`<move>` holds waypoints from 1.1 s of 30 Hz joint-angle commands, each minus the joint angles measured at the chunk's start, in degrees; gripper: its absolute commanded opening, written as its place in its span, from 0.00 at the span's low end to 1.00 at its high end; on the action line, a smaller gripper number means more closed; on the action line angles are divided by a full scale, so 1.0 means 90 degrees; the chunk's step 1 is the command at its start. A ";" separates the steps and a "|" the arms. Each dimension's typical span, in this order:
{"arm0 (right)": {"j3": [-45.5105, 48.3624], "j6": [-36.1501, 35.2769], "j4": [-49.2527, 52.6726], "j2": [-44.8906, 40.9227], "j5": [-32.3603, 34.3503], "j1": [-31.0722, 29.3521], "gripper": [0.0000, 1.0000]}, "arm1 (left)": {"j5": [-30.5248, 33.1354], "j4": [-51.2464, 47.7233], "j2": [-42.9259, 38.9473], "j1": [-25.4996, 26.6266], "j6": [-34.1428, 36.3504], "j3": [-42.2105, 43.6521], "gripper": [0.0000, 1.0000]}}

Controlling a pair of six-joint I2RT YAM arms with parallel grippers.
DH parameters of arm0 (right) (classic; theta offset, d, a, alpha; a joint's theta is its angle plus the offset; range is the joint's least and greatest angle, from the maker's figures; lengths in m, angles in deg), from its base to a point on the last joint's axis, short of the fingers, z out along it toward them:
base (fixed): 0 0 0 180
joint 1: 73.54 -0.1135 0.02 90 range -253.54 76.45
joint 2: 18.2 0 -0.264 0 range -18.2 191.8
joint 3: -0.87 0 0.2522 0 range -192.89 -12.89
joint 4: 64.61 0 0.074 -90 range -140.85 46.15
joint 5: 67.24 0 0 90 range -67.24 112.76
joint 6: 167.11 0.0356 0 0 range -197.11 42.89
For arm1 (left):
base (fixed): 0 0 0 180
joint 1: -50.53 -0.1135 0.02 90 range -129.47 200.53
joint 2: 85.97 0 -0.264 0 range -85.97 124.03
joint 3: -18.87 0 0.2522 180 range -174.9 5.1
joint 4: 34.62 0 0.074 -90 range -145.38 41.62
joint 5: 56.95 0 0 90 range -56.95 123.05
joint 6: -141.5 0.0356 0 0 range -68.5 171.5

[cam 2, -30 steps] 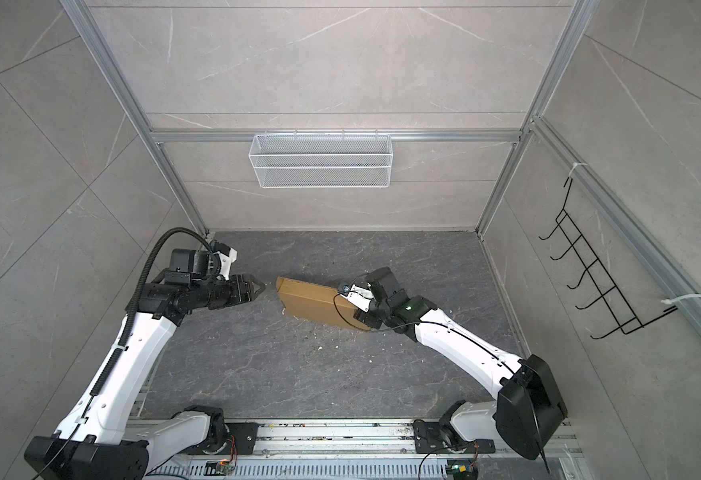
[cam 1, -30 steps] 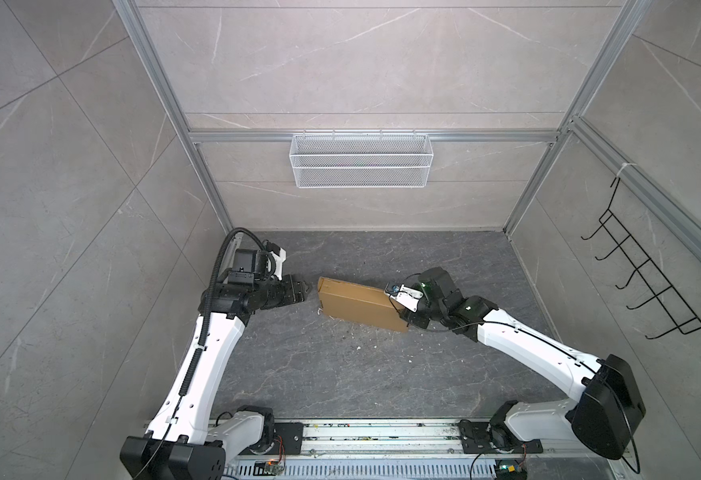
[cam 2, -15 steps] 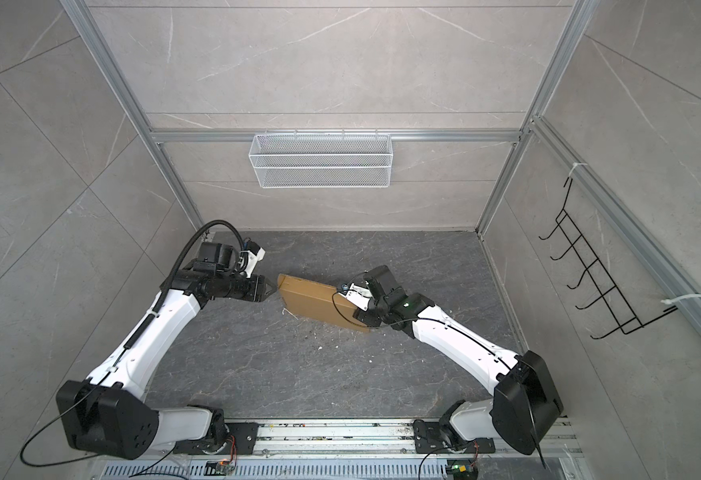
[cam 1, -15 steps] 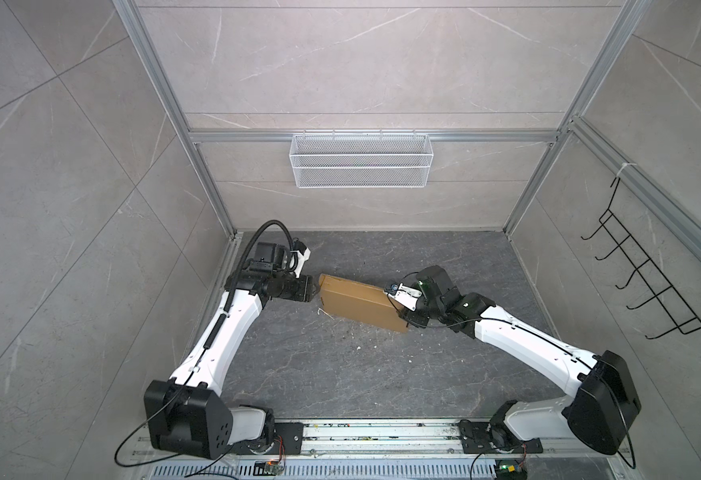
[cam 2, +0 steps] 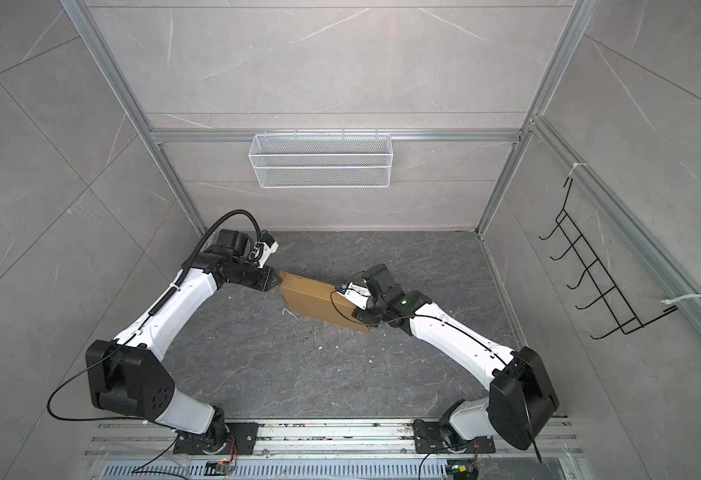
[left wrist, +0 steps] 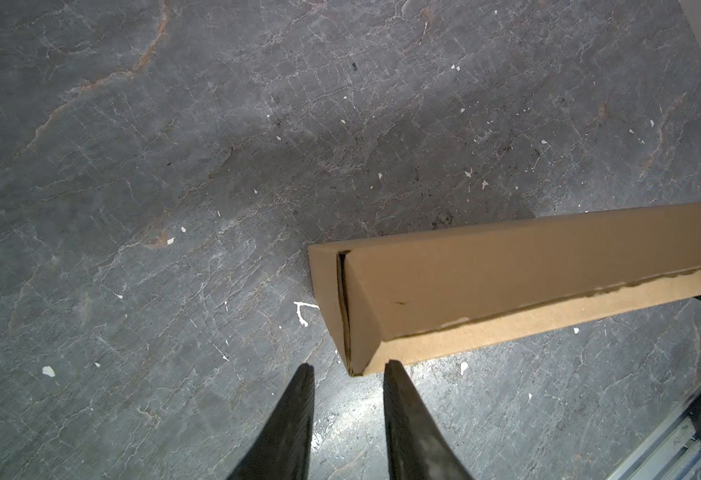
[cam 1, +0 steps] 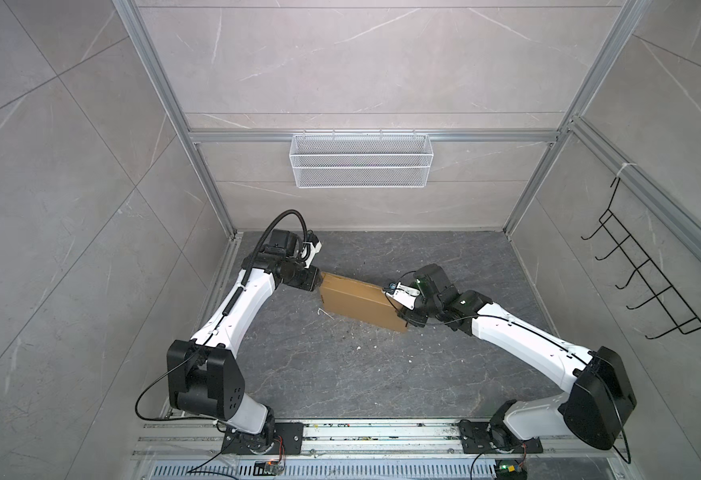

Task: Fold the paper box

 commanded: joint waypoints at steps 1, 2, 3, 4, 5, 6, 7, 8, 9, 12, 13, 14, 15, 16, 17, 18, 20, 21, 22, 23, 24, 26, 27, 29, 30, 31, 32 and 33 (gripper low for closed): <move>-0.0140 0.0101 0.0357 0.0122 0.0060 0.0007 0.63 | -0.0076 0.0047 0.0136 -0.0003 0.0090 -0.0272 0.30; -0.0143 0.0102 0.0364 0.0127 0.0060 -0.0005 0.63 | -0.0080 0.0042 0.0183 0.0004 0.0095 -0.0301 0.29; -0.0153 0.0099 0.0369 0.0132 0.0062 0.0004 0.63 | -0.0083 0.0042 0.0226 -0.0001 0.0091 -0.0322 0.27; -0.0159 0.0102 0.0386 0.0149 0.0061 0.0004 0.63 | -0.0069 0.0034 0.0266 -0.0002 0.0090 -0.0341 0.26; -0.0162 0.0099 0.0386 0.0151 0.0055 0.0000 0.63 | -0.0080 0.0024 0.0291 -0.0002 0.0088 -0.0365 0.25; -0.0158 0.0098 0.0387 0.0151 0.0069 0.0001 0.63 | -0.0101 0.0024 0.0319 -0.0003 0.0078 -0.0385 0.23; -0.0156 0.0102 0.0386 0.0156 0.0072 -0.0003 0.63 | -0.0124 0.0023 0.0332 -0.0001 0.0067 -0.0392 0.21; -0.0162 0.0110 0.0387 0.0151 0.0064 -0.0001 0.63 | -0.0116 0.0028 0.0343 -0.0003 0.0058 -0.0411 0.19; -0.0164 0.0120 0.0384 0.0151 0.0076 -0.0001 0.63 | -0.0109 0.0032 0.0363 0.0002 0.0057 -0.0406 0.16; -0.0167 0.0203 0.0354 0.0113 0.0031 0.0016 0.65 | -0.0126 0.0071 0.0392 0.0005 -0.0048 -0.0404 0.08; -0.0178 0.0233 0.0336 0.0088 -0.0006 0.0024 0.66 | -0.0124 0.0089 0.0411 0.0003 -0.0087 -0.0400 0.05; -0.0193 0.0265 0.0328 0.0066 -0.0041 0.0031 0.66 | -0.0119 0.0091 0.0445 -0.0002 -0.0137 -0.0407 0.04; -0.0198 0.0286 0.0335 0.0049 -0.0065 0.0043 0.66 | -0.0101 0.0080 0.0462 0.0006 -0.0166 -0.0407 0.03; -0.0208 0.0305 0.0328 0.0026 -0.0081 0.0058 0.66 | -0.0069 0.0072 0.0488 -0.0003 -0.0235 -0.0424 0.02; -0.0221 0.0325 0.0328 0.0007 -0.0101 0.0071 0.66 | -0.0055 0.0042 0.0518 0.0004 -0.0293 -0.0451 0.01; -0.0229 0.0343 0.0328 0.0000 -0.0115 0.0084 0.66 | -0.0065 0.0008 0.0547 0.0000 -0.0325 -0.0476 0.01; -0.0235 0.0356 0.0348 -0.0005 -0.0138 0.0098 0.67 | -0.0060 -0.0034 0.0587 0.0006 -0.0418 -0.0545 0.02; -0.0261 0.0365 0.0350 0.0002 -0.0148 0.0101 0.66 | -0.0059 -0.0076 0.0601 -0.0002 -0.0450 -0.0594 0.04; -0.0272 0.0365 0.0357 0.0019 -0.0152 0.0098 0.66 | -0.0057 -0.0117 0.0611 -0.0005 -0.0487 -0.0647 0.06; -0.0278 0.0364 0.0380 0.0047 -0.0152 0.0097 0.66 | -0.0045 -0.0170 0.0601 -0.0003 -0.0527 -0.0708 0.08; -0.0289 0.0342 0.0400 0.0089 -0.0159 0.0098 0.65 | -0.0009 -0.0231 0.0597 -0.0014 -0.0529 -0.0777 0.10; -0.0310 0.0309 0.0435 0.0165 -0.0152 0.0098 0.65 | 0.0030 -0.0321 0.0584 -0.0027 -0.0519 -0.0895 0.14; -0.0309 0.0297 0.0444 0.0199 -0.0152 0.0105 0.64 | 0.0033 -0.0347 0.0564 -0.0030 -0.0497 -0.0948 0.14; -0.0313 0.0287 0.0435 0.0237 -0.0142 0.0106 0.64 | 0.0028 -0.0352 0.0565 -0.0028 -0.0450 -0.0997 0.15; -0.0298 0.0287 0.0428 0.0239 -0.0142 0.0107 0.64 | 0.0030 -0.0339 0.0578 -0.0036 -0.0435 -0.1007 0.15; -0.0290 0.0291 0.0424 0.0239 -0.0140 0.0097 0.64 | 0.0023 -0.0343 0.0610 -0.0033 -0.0411 -0.1019 0.15; -0.0295 0.0297 0.0416 0.0249 -0.0150 0.0100 0.64 | 0.0019 -0.0352 0.0656 -0.0037 -0.0400 -0.1037 0.15; -0.0288 0.0297 0.0418 0.0256 -0.0153 0.0097 0.63 | 0.0023 -0.0363 0.0696 -0.0039 -0.0392 -0.1053 0.14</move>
